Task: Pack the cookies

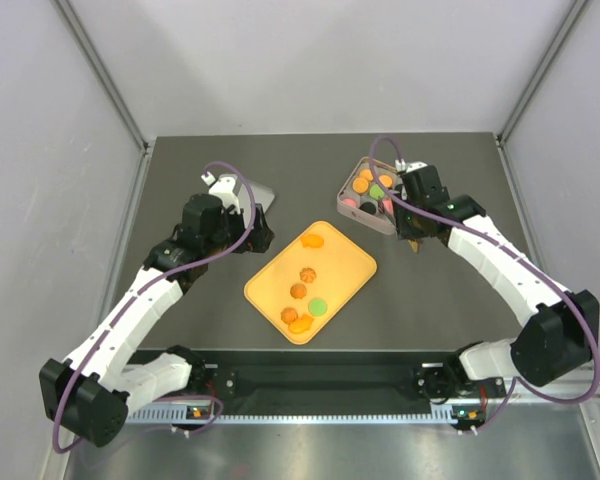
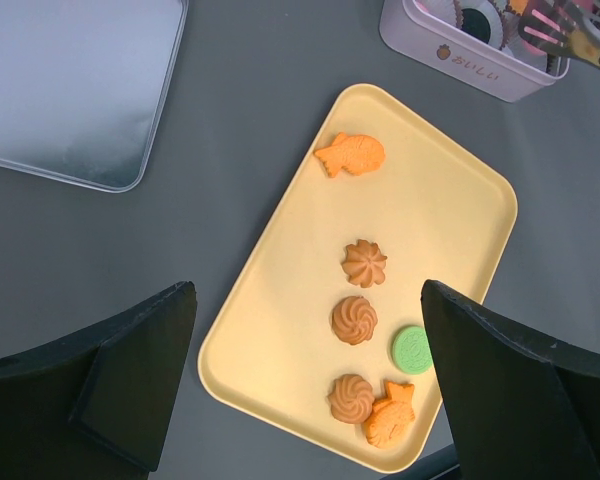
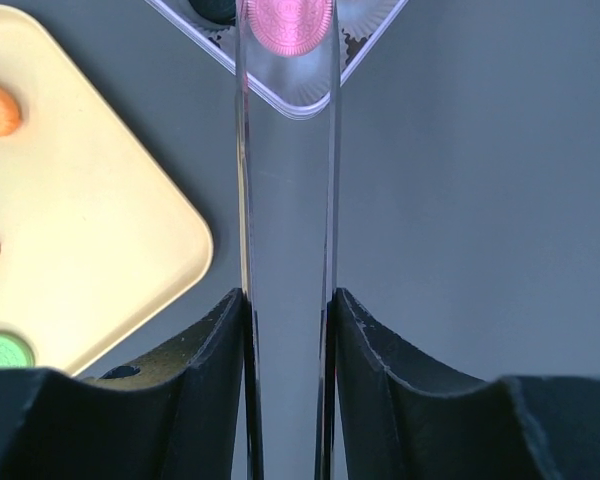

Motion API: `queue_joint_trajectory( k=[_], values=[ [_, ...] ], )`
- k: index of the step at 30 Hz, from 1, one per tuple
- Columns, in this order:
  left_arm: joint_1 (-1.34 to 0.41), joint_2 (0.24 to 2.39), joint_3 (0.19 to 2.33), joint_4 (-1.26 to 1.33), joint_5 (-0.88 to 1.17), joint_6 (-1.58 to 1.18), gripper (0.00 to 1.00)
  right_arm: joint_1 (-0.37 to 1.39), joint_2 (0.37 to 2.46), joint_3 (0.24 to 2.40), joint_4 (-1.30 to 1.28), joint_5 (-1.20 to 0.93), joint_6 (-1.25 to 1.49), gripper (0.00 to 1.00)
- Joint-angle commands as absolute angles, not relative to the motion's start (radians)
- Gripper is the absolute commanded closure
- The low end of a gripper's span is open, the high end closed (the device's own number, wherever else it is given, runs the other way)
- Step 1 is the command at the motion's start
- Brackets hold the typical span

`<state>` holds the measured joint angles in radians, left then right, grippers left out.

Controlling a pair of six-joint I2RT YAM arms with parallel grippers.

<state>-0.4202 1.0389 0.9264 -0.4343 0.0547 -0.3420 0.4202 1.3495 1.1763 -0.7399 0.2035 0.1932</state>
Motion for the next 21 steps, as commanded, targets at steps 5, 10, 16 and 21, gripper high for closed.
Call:
queue_joint_trajectory(
  k=[5,10,16,21],
  values=[
    [-0.416,1.040,0.920,-0.413,0.060,-0.345,0.01,0.406,1.333,1.158,-0.696,0.198,0.187,0.62],
    [-0.416,1.043,0.920,-0.413,0.061,-0.345,0.01,0.403,1.333,1.147,-0.695,0.202,0.192,0.62],
    [-0.416,1.043,0.920,-0.413,0.063,-0.345,0.01,0.403,1.331,1.147,-0.696,0.212,0.193,0.62],
    [-0.416,1.045,0.920,-0.411,0.063,-0.345,0.01,0.405,1.335,1.146,-0.698,0.212,0.192,0.61]
  ],
)
